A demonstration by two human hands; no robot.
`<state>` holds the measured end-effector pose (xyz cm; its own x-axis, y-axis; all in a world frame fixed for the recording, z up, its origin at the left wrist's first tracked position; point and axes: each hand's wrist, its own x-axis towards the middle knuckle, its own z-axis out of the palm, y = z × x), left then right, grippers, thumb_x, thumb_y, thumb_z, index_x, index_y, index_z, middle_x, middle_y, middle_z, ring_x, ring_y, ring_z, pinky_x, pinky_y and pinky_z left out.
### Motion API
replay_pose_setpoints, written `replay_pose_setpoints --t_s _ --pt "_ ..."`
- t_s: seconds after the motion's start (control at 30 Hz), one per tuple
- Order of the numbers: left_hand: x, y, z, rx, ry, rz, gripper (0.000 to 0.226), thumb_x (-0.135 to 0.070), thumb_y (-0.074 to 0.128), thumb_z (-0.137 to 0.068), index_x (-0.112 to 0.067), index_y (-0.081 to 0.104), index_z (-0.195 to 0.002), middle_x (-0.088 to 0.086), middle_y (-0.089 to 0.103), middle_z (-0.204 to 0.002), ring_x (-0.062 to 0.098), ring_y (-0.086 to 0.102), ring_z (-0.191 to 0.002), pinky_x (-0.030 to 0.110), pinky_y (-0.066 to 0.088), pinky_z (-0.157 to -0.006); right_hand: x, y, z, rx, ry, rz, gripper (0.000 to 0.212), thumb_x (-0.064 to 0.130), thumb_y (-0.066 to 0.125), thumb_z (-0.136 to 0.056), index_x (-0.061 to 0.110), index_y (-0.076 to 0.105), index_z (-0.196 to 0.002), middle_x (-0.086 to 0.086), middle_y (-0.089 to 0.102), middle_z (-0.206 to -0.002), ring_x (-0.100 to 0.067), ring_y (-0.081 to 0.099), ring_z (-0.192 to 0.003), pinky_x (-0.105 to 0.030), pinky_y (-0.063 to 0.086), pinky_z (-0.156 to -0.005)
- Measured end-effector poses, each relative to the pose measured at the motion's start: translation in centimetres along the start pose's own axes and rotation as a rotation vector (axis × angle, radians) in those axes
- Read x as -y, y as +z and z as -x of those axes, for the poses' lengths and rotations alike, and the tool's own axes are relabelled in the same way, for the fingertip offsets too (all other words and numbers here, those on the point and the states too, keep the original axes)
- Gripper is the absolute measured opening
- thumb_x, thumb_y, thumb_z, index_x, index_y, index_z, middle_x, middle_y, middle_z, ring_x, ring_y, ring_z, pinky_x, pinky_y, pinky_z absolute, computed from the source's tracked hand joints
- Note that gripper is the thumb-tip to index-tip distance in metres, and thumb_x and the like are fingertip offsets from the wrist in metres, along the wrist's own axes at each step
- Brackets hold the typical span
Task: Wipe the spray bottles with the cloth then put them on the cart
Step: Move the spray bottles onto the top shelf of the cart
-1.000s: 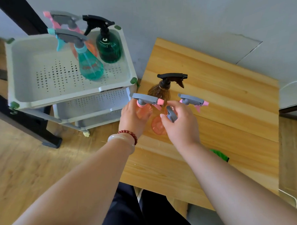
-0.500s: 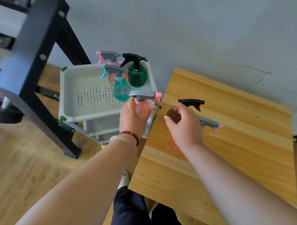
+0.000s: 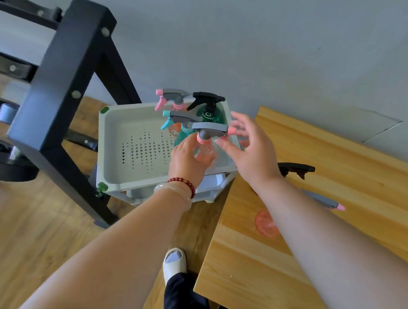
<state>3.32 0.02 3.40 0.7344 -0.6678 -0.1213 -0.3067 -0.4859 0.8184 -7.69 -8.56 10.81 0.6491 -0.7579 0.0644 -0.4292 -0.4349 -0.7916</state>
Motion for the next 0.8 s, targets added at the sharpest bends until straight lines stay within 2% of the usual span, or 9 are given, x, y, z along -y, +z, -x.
replay_pose_setpoints --t_s 0.1,0.2,0.33,0.4,0.47,0.53,0.6,0.7,0.8 --pt "0.2 0.6 -1.2 0.033 0.040 0.001 0.033 -0.033 0.072 -0.085 -0.029 0.057 -0.114 -0.012 0.060 -0.107 0.017 0.055 -0.104 0.035 0.045 -0.094 0.0 0.7 -1.8 0.035 -0.033 0.039 0.041 0.030 0.071 -0.088 0.022 0.061 -0.127 0.019 0.058 -0.101 0.006 0.054 -0.087 -0.003 0.041 -0.073" --pt "-0.1 1.3 -1.8 0.071 -0.008 0.066 0.036 -0.028 0.072 -0.086 -0.025 0.051 -0.114 -0.010 0.054 -0.104 0.013 0.054 -0.092 0.020 0.041 -0.075 -0.9 1.3 -2.8 0.000 -0.046 0.028 0.019 0.024 0.071 -0.089 0.018 0.071 -0.107 0.022 0.056 -0.071 0.008 0.055 -0.070 -0.005 0.040 -0.060" --pt "0.3 2.4 -1.9 0.008 0.044 0.064 0.047 -0.024 0.073 -0.087 -0.018 0.057 -0.131 -0.003 0.041 -0.117 0.015 0.044 -0.103 0.026 0.041 -0.091 -1.7 1.7 -3.0 -0.134 -0.041 0.112 0.015 0.026 0.073 -0.087 0.013 0.072 -0.092 0.017 0.049 -0.062 0.002 0.051 -0.058 -0.006 0.037 -0.052" --pt "0.2 2.7 -2.1 0.041 -0.002 0.027 0.057 -0.026 0.068 -0.091 -0.021 0.046 -0.143 0.001 0.045 -0.129 0.021 0.039 -0.122 0.029 0.035 -0.103 -1.9 1.7 -3.2 -0.173 0.002 0.121 0.014 0.026 0.073 -0.087 0.018 0.063 -0.082 0.017 0.047 -0.060 0.001 0.051 -0.056 -0.007 0.036 -0.050" --pt "0.3 3.0 -2.4 0.070 -0.072 0.041 0.062 -0.029 0.065 -0.093 -0.020 0.038 -0.148 0.001 0.045 -0.142 0.021 0.035 -0.134 0.031 0.032 -0.110 -2.3 1.8 -3.5 -0.171 0.054 0.129 0.016 0.027 0.072 -0.087 0.020 0.059 -0.081 0.013 0.054 -0.062 -0.003 0.054 -0.057 -0.009 0.036 -0.048" --pt "0.5 3.4 -2.3 0.060 -0.037 0.072 0.054 -0.026 0.066 -0.093 -0.017 0.045 -0.142 0.002 0.047 -0.140 0.020 0.044 -0.127 0.026 0.038 -0.101 -2.6 1.9 -3.8 -0.162 0.076 0.136 0.014 0.028 0.071 -0.088 0.019 0.061 -0.087 0.004 0.063 -0.069 -0.011 0.059 -0.062 -0.015 0.039 -0.050" --pt "0.9 3.8 -1.9 0.045 0.021 0.073 0.045 -0.021 0.066 -0.093 -0.015 0.054 -0.135 0.003 0.050 -0.134 0.019 0.049 -0.118 0.025 0.041 -0.095 -2.9 2.0 -4.0 -0.143 0.069 0.120 0.016 0.026 0.072 -0.087 0.022 0.059 -0.094 0.006 0.064 -0.078 -0.007 0.061 -0.067 -0.017 0.044 -0.051" --pt "1.8 4.3 -1.7 0.071 0.029 0.015 0.042 -0.020 0.060 -0.097 -0.019 0.052 -0.138 0.002 0.054 -0.137 0.022 0.044 -0.127 0.031 0.035 -0.106 -3.5 2.0 -3.8 -0.077 0.012 0.106 0.026 0.019 0.072 -0.087 0.020 0.060 -0.111 0.014 0.062 -0.099 0.011 0.058 -0.078 -0.005 0.045 -0.059" --pt "2.0 4.4 -1.5 0.073 0.022 0.036 0.041 -0.017 0.057 -0.098 -0.021 0.051 -0.139 -0.005 0.057 -0.132 0.018 0.044 -0.125 0.017 0.030 -0.097 -4.1 2.0 -3.5 -0.009 -0.048 0.152 0.044 0.022 0.069 -0.090 0.019 0.057 -0.132 0.012 0.059 -0.127 0.011 0.050 -0.105 0.002 0.040 -0.077"
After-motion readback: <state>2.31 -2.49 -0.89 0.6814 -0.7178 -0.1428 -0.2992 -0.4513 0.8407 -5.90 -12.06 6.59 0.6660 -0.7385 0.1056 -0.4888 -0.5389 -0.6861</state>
